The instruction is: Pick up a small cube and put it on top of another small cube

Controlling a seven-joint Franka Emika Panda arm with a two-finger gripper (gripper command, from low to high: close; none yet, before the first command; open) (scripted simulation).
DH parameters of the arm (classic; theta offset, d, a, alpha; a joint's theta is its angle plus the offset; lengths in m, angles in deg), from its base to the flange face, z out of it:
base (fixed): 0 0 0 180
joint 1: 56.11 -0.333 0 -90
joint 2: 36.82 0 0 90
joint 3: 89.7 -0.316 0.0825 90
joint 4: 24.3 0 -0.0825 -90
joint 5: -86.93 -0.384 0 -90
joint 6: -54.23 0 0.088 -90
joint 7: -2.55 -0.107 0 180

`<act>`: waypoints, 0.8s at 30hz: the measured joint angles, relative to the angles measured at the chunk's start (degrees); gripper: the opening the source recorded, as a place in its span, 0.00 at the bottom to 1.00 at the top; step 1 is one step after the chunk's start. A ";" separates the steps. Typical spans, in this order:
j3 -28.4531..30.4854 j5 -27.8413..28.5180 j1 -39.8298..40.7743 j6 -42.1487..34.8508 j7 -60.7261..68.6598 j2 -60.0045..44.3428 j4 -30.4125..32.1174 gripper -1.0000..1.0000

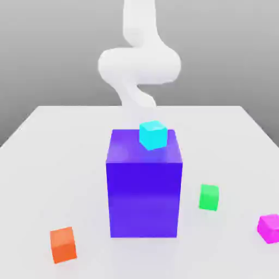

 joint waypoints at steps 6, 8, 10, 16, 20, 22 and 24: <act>1.45 -3.55 -9.94 4.50 14.95 -12.89 1.23 0.50; 1.47 -4.73 -12.77 5.95 19.81 -17.08 1.63 0.50; 1.17 -5.81 -15.31 7.40 24.61 -21.26 2.03 0.50; -1.56 -7.59 -21.25 11.84 37.93 -33.70 3.24 0.50; -3.70 -6.22 -26.36 15.02 45.02 -41.85 4.13 0.50; -4.33 -4.57 -27.64 16.65 47.87 -45.88 4.59 0.50; -5.04 -2.12 -28.78 18.27 50.14 -49.88 5.05 0.50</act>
